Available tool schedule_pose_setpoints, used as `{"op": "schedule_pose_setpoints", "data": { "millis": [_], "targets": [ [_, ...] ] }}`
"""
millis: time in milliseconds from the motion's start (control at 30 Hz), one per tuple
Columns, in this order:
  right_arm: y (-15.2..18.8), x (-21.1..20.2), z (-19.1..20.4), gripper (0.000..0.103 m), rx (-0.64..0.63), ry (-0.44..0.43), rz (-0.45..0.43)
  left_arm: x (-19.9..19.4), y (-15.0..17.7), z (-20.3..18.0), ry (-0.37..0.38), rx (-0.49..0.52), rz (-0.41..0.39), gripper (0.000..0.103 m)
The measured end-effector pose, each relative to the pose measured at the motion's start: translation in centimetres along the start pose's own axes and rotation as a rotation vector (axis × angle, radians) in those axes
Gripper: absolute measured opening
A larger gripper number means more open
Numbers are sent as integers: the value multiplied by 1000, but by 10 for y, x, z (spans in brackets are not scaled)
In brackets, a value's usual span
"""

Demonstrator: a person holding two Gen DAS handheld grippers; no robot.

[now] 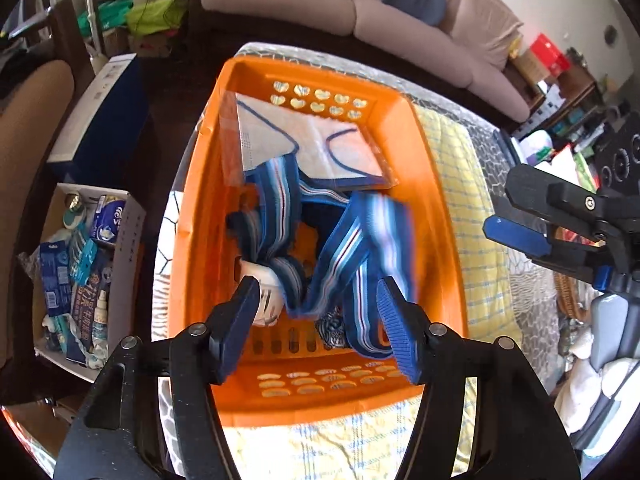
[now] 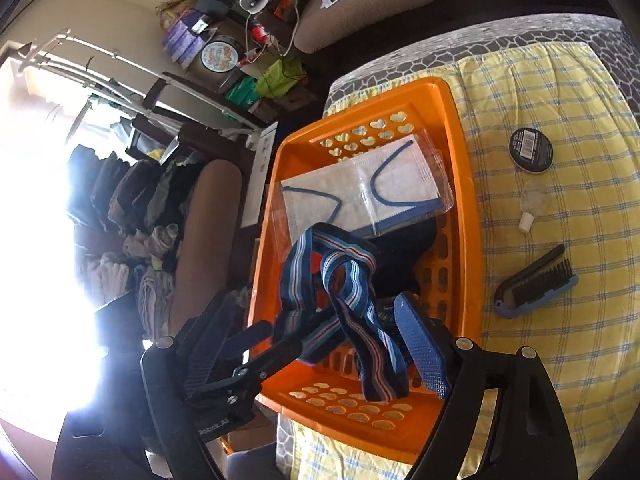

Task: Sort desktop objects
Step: 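Open both grippers to drop the strap into the basket, then move both grippers toward the black brush with blue back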

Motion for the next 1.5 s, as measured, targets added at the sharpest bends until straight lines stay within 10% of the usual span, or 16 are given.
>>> {"op": "schedule_pose_setpoints", "data": {
  "millis": [433,867,1000,1167,1500],
  "targets": [
    [27,-60,-43,98,48,54,-39,-32,11,-58,30,96,-20,59],
    [29,-107,-145,97,177,86,-79,34,21,-165,43,346,68,60],
    [22,-115,-171,91,207,77,-88,59,19,-190,44,401,98,81],
    [13,-114,-199,71,199,96,-65,94,16,-212,-31,497,150,87],
    [8,-106,-238,71,167,139,-41,166,14,-239,-191,690,318,86]
  ]
}}
Point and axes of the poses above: each gripper's, at about its wrist camera, not at the fingertips, and x roughly the way its jaws point, z to its left, y to its underside, the point moved 2 cm from there along x, roughly the way its jaws point, and after that the axes turned 2 degrees about y, right-handed, at the moved point
